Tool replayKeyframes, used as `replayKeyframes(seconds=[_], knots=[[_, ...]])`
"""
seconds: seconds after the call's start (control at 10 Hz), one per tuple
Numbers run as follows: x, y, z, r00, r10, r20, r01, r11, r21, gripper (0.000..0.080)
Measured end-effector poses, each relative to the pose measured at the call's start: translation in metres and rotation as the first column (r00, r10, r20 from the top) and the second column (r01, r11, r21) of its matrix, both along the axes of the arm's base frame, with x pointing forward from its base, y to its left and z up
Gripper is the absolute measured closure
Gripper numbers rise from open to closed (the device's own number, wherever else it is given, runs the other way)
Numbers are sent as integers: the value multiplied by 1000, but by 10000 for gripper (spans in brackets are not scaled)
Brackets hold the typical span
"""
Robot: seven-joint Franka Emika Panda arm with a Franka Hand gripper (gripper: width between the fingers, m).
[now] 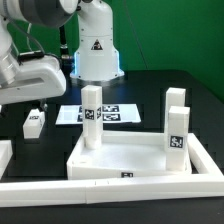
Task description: Assemble desk
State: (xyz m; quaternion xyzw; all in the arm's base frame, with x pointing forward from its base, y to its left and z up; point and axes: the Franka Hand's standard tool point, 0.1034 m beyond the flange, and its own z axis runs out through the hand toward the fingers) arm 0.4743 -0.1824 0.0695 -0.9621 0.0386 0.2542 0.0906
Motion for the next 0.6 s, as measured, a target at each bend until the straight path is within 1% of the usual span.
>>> replayKeyframes(seconds=[0.1,0.2,0.3,0.4,0.5,0.6], knots=[[-3,1,-1,998,12,-60,-11,1000,13,151],[-1,1,-3,997,17,-79,-16,1000,16,151],[-4,0,-6,996,5,-92,-5,1000,-1,151],[-15,-2,-16,988,-17,-151,10,999,-45,151],[-26,0,-24,974,-34,-223,19,998,-67,151],[-27,0,-30,978,-34,-208,19,997,-72,151]])
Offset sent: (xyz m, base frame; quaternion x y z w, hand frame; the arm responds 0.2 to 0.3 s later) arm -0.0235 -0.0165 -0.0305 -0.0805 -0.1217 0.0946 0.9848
